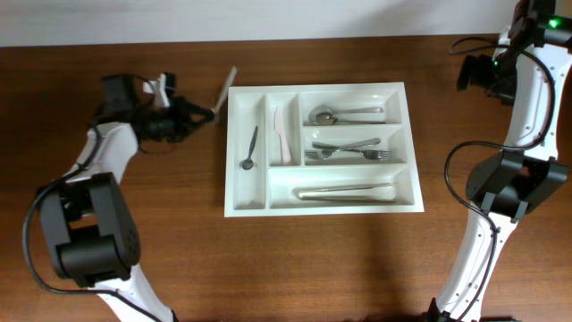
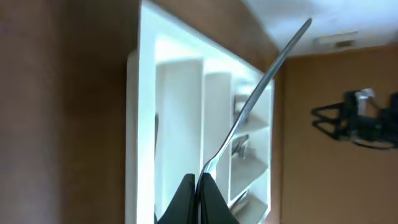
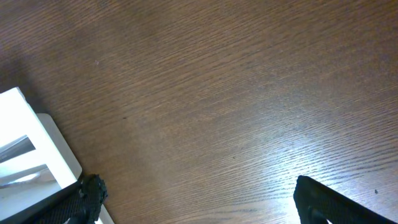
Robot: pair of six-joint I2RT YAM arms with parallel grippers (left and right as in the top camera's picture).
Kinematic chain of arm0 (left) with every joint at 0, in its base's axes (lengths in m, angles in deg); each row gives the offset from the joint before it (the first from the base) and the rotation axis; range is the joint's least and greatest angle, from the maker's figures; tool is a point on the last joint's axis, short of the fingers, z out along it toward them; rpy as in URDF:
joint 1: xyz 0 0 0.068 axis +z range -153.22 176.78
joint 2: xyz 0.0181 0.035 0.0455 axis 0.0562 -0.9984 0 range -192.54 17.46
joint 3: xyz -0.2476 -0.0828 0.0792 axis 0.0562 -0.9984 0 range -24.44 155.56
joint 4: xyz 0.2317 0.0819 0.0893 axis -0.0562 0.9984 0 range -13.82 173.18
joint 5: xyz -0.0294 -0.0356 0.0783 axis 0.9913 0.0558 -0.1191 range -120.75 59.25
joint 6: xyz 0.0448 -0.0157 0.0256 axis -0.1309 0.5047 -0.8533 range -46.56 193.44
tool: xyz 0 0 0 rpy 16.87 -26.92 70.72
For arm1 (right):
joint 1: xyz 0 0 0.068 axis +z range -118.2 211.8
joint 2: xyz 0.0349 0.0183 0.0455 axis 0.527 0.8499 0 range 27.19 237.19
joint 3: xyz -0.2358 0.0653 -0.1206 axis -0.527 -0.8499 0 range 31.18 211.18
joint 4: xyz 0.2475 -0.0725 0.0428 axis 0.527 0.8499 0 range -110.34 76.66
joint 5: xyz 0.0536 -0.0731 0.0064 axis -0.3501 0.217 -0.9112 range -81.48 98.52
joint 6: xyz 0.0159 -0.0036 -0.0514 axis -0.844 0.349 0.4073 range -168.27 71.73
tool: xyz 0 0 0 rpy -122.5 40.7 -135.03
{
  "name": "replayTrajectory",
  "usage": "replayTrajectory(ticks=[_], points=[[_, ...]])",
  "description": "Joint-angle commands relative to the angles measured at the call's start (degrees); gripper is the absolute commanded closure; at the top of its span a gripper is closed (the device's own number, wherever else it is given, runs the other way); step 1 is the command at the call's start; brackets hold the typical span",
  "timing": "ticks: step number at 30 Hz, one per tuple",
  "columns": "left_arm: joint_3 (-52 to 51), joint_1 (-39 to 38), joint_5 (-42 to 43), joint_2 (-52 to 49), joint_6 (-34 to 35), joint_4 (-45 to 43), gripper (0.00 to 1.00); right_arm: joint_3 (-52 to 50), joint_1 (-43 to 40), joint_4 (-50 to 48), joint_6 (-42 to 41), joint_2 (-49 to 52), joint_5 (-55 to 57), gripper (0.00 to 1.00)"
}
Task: Pack container
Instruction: 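Lift the fork with the left gripper and carry it to the tray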
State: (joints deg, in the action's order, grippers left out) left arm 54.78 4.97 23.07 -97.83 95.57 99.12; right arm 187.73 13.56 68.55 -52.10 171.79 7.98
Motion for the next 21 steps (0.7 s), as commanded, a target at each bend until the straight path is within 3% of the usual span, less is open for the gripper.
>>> replayTrajectory(ticks=[1,4,12,21], points=[[0.6,-3.8,-7.8,2.1,6.1,2.7,0.98,0.9,0.2,0.0,0.4,-1.1,-0.3,0.01],[0.6,-5.9,-12.5,3.0,10.2,4.4,0.98,0.9,0.2,0.0,0.4,-1.1,-0.3,0.01],[0.6,-10.7,-36.3,8.7,20.0,14.1,0.98,0.9,0.2,0.0,0.4,-1.1,-0.3,0.01],[0.6,-14.1,-37.6,9.2,21.6,16.5,0.98,0.9,0.2,0.0,0.4,-1.1,-0.3,0.01]])
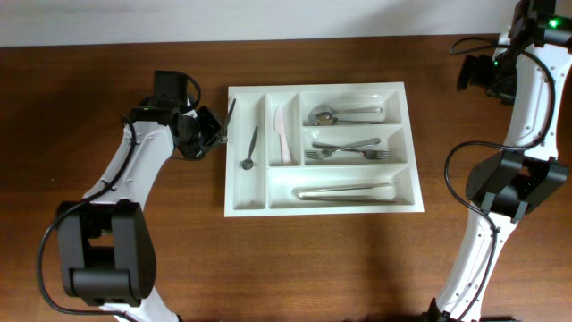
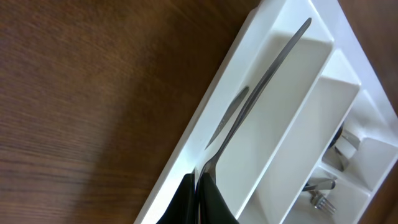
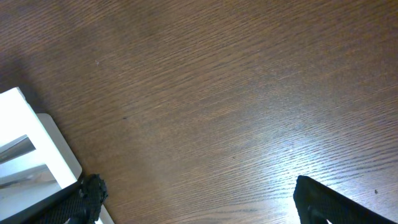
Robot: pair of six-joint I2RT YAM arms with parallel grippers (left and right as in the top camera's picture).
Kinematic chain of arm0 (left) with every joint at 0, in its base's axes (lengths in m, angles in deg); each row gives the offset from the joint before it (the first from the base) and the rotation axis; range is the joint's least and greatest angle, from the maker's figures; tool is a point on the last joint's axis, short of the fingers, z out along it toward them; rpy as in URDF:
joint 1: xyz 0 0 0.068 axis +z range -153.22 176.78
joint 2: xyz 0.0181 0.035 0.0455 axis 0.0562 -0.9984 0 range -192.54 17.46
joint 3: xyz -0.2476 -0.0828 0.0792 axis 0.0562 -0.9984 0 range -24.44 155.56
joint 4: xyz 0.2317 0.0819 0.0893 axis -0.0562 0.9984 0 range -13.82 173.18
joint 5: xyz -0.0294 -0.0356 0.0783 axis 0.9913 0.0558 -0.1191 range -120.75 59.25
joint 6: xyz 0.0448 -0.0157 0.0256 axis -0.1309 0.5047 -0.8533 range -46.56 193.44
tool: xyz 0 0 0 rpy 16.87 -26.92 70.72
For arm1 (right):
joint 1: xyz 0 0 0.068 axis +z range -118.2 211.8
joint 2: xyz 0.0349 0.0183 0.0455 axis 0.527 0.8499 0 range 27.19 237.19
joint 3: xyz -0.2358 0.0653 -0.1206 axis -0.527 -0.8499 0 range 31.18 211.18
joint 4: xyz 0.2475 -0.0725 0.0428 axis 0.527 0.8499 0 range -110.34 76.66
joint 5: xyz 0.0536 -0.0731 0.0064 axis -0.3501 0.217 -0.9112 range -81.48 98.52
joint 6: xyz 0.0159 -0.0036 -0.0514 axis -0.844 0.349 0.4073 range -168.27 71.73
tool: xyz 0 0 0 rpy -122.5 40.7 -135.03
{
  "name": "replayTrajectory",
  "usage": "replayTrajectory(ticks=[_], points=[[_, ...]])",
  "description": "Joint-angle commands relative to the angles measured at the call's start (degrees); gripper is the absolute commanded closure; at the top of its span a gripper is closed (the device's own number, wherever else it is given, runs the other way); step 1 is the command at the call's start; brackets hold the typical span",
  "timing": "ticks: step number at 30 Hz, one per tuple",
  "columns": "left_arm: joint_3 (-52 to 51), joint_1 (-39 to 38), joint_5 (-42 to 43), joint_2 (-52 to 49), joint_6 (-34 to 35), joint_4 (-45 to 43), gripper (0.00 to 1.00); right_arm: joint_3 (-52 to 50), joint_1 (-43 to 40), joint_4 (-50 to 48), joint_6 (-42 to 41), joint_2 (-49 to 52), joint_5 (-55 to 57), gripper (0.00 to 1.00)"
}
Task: Pack container
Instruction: 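Lift the fork with the left gripper and carry it to the tray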
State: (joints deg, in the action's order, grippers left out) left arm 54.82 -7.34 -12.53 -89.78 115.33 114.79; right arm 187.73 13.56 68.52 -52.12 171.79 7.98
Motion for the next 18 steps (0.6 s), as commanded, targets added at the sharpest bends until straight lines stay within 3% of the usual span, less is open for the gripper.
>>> replayTrajectory(ticks=[1,18], points=[[0.5,-2.3,-2.1,1.2,2.0,1.1,0.98,0.9,0.2,0.1,0.4,-1.1,-0.3,0.01],[0.5,-7.6,-4.5,1.2,3.9,1.7,0.98,0.9,0.2,0.1,0.4,-1.1,-0.3,0.01]])
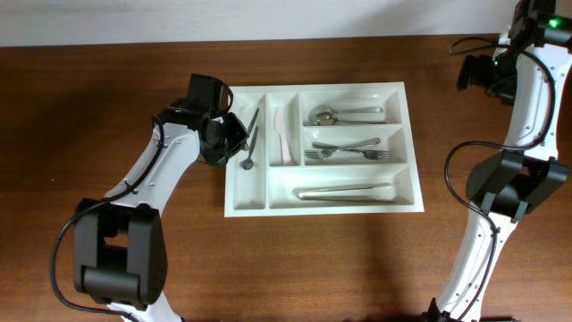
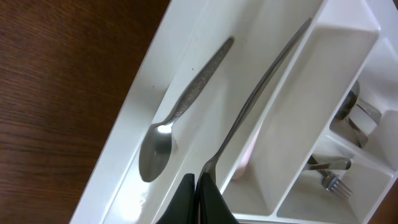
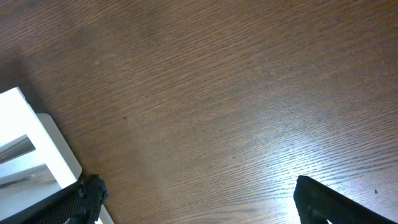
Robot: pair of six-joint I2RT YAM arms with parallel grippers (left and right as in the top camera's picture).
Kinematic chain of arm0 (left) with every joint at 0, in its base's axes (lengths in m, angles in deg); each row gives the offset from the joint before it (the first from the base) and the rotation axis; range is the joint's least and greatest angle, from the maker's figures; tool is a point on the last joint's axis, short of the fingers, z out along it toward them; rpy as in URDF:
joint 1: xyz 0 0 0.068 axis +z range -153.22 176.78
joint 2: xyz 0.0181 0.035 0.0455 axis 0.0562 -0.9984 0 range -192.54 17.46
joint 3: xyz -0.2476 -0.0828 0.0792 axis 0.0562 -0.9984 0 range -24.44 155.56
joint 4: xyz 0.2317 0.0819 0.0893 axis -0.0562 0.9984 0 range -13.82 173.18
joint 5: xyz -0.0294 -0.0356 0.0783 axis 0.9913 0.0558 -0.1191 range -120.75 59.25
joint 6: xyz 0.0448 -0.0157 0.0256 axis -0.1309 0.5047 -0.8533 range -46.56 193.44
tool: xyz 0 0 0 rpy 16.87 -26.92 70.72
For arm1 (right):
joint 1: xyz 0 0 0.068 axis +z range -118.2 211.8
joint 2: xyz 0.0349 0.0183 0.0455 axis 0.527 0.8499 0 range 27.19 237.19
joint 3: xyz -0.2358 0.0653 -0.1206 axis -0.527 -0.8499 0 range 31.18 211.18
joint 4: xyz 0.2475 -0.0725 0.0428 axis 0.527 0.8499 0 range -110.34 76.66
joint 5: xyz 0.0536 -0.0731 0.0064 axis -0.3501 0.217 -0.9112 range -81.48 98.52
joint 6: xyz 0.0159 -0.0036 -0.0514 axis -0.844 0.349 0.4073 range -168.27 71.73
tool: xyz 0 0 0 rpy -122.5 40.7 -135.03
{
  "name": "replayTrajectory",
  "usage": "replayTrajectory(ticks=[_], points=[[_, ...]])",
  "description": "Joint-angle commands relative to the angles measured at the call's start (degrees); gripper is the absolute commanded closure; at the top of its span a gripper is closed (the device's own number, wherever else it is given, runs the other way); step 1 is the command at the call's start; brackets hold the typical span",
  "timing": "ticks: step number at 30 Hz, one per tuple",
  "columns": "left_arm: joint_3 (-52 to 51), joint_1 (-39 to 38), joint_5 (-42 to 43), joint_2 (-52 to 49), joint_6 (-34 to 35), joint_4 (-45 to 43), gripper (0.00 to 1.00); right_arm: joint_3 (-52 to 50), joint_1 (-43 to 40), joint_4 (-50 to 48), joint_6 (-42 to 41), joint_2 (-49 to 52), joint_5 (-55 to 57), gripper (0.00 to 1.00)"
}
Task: Pack container
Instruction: 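Lift the fork with the left gripper and carry it to the tray, then open the left gripper to drop the fork in the left compartment, withdraw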
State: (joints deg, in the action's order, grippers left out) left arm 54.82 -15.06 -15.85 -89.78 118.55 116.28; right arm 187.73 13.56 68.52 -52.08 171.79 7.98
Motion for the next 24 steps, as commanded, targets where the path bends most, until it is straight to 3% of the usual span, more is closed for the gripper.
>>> replayTrajectory(ticks=[1,4,7,12,18,22,24], points=[[0.5,0.2,-1.2,1.2,0.7,0.2,0.98,0.9,0.2,0.1,0.4,-1.1,-0.3,0.01],[0.5,0.2,-1.2,1.2,0.7,0.1,0.55,0.9,0.2,0.1,0.4,-1.1,-0.3,0.01],[0.5,0.2,-1.2,1.2,0.7,-0.2,0.38,0.9,0.2,0.1,0.4,-1.1,-0.3,0.01],[0.5,0.2,-1.2,1.2,0.6,-1.4,0.34,0.9,0.2,0.1,0.4,-1.1,-0.3,0.01],[1.1,3.4,-1.0,2.8,-4.2,-8.9,0.34,0.9,0.2,0.1,0.4,-1.1,-0.3,0.01],[2.8,7.9,-1.3,4.9,-17.9,-11.2,0.28,0.9,0.2,0.1,0.4,-1.1,-0.3,0.02],[3.3,11.4,-4.9,6.2,-30.5,-10.7,0.20,0.9,0.2,0.1,0.4,-1.1,-0.3,0.01]])
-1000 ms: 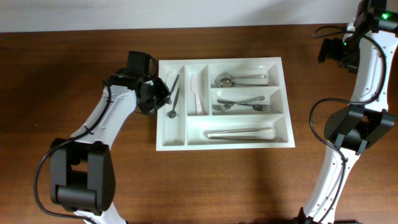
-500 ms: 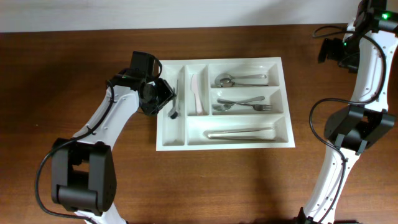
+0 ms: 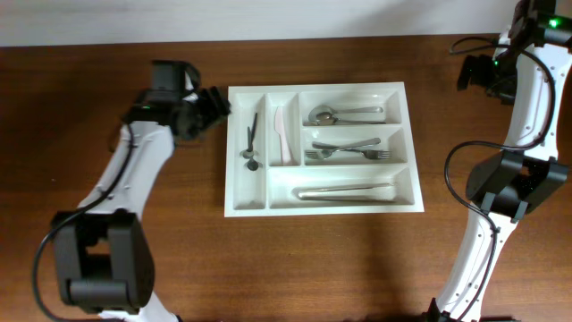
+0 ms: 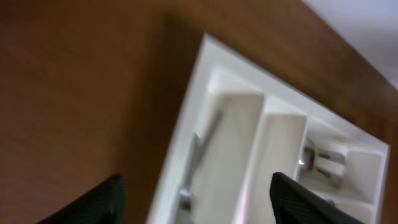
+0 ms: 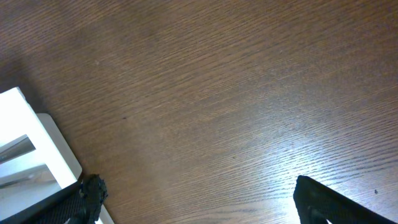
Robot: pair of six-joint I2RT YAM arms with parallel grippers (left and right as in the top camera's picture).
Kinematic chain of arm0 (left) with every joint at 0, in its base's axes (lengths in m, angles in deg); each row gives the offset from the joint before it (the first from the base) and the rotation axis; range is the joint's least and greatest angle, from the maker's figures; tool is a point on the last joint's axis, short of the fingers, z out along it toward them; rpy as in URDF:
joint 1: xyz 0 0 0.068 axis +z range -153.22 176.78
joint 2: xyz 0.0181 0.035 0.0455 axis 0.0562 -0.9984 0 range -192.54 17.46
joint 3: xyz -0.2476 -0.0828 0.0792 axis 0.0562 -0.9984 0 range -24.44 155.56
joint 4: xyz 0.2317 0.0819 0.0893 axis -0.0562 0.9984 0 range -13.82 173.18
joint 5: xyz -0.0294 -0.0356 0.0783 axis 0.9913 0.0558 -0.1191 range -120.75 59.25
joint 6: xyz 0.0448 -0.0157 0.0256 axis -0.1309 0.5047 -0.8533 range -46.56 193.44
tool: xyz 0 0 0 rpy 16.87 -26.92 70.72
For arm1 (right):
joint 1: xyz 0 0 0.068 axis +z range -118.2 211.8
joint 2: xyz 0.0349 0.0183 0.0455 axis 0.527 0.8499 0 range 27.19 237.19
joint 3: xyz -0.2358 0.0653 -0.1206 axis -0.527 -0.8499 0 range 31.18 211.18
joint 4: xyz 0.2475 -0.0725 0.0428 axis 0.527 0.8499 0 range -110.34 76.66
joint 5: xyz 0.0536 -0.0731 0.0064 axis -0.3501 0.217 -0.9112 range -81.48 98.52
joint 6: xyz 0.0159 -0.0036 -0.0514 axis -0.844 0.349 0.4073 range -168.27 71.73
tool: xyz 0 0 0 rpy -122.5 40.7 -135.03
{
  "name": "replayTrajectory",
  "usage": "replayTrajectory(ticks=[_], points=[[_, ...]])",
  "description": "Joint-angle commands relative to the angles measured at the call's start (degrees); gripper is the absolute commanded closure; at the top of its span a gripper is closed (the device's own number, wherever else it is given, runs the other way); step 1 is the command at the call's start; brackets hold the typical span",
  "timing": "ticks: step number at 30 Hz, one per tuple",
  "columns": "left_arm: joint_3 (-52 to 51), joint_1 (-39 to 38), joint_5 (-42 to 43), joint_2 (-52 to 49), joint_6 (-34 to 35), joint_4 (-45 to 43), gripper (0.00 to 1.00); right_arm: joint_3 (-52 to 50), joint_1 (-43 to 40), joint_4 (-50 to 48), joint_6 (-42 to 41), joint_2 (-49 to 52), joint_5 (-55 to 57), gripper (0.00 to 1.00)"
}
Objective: Pack container
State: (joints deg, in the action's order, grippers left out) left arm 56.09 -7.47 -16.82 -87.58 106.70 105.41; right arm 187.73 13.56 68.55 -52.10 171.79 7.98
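The white cutlery tray [image 3: 234, 204] lies mid-table. Its leftmost slot holds two small spoons [image 3: 250, 140], one partly over the other; the blurred left wrist view shows them too [image 4: 194, 163]. My left gripper [image 3: 213, 102] hangs open and holding nothing just left of the tray's far-left corner, its fingers wide apart [image 4: 198, 194]. My right gripper [image 3: 471, 72] is raised at the far right, open over bare wood [image 5: 196, 200], with the tray's corner [image 5: 37, 146] at its left.
Other slots hold a pale knife [image 3: 282, 134], spoons [image 3: 344, 114], forks [image 3: 353, 150] and a long utensil [image 3: 347, 191]. Brown tabletop surrounds the tray; the wall runs along the far edge. The right arm's base [image 3: 509, 183] stands right of the tray.
My left gripper has let go of the spoon, which now lies in the leftmost slot on the other spoon. The gripper has opened and moved back left, off the tray. The right arm is unchanged.
My left gripper was shut on a spoon well left of the tray. It then held the spoon at the tray's left rim, then over the leftmost slot beside a spoon lying there. Now the spoon lies in that slot and the gripper is open outside the tray.
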Motion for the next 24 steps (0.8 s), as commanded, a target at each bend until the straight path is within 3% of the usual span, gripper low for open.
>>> replayTrajectory(ticks=[1,5,11,12,24], points=[[2.0,4.7,-5.0,4.2,-20.9,0.5,0.19,0.9,0.2,0.0,0.4,-1.1,-0.3,0.01],[2.0,9.0,-15.3,4.5,-30.1,4.0,0.14,0.9,0.2,0.0,0.4,-1.1,-0.3,0.01],[2.0,12.1,-31.4,4.4,-34.5,6.0,0.13,0.9,0.2,0.0,0.4,-1.1,-0.3,0.01],[2.0,12.7,-34.0,4.4,-34.6,6.0,0.03,0.9,0.2,0.0,0.4,-1.1,-0.3,0.01],[2.0,13.4,-32.6,4.4,-34.6,9.4,0.01,0.9,0.2,0.0,0.4,-1.1,-0.3,0.01]])
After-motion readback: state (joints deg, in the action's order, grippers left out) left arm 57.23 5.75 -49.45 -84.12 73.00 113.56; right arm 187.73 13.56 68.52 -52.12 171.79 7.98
